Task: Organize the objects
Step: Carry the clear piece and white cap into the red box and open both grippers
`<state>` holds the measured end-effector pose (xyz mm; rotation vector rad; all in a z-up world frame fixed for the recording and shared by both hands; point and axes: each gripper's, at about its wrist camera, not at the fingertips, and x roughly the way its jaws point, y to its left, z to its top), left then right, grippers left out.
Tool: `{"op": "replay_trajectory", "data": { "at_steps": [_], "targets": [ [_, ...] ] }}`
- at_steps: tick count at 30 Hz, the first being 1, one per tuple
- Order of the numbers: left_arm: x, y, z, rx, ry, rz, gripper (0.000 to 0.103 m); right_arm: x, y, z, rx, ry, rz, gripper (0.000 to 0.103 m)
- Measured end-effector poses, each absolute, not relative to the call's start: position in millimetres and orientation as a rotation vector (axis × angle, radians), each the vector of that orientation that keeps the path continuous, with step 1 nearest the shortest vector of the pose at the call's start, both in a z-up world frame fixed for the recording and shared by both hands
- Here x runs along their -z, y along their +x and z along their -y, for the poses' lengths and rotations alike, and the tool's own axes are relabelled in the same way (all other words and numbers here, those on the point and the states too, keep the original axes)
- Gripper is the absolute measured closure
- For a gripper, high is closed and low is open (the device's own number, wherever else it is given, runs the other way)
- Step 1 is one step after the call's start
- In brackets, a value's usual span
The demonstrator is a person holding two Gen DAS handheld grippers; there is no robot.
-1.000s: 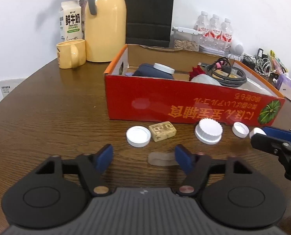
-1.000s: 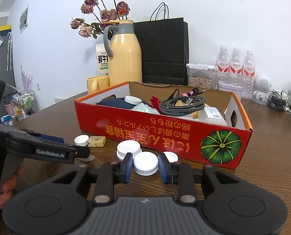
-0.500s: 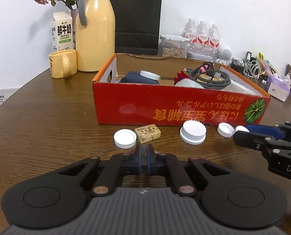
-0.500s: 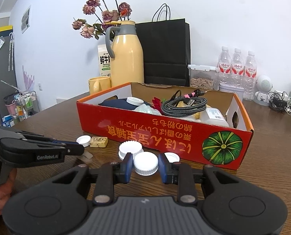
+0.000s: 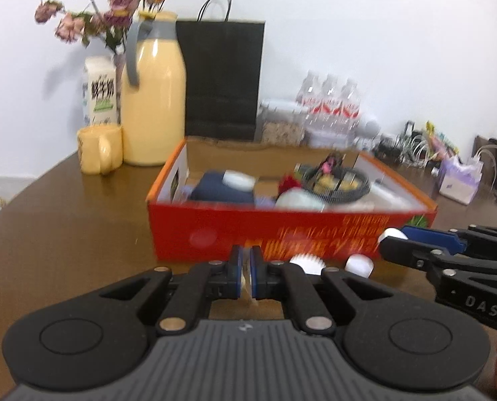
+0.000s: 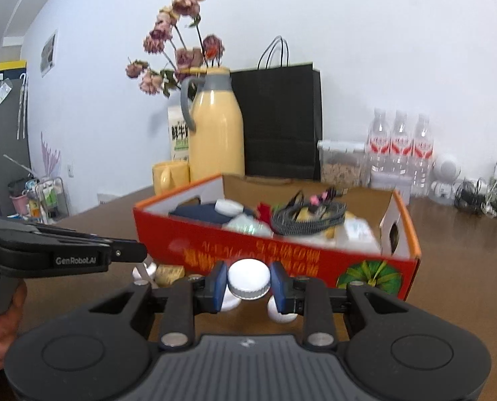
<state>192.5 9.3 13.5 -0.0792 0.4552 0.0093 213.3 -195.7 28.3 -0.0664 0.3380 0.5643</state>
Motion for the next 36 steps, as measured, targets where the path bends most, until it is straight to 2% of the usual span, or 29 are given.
{"op": "replay_trajectory", "data": {
  "at_steps": [12,20,30,34,36],
  "targets": [
    [-64,258,9,-0.035,-0.054,-0.313,0.097,-70,290,200,-0.453,-0.059,-0.241,0.076],
    [-46,323,6,-0.079,-0.077,-0.37,0.097,-52,352,204,-0.379,-0.03,-0.3,0.076],
    [-32,332,-7,-0.109,-0.074,-0.408,0.096,-38,357,208,-0.367,-0.026,-0.344,0.076],
    [-31,328,-7,-0.107,-0.08,-0.398,0.092,-38,353,210,-0.363,-0.018,-0.339,0.076],
    [-32,326,-6,-0.111,-0.074,-0.39,0.081,-39,351,211,-0.371,-0.014,-0.339,0.074]
  ]
}}
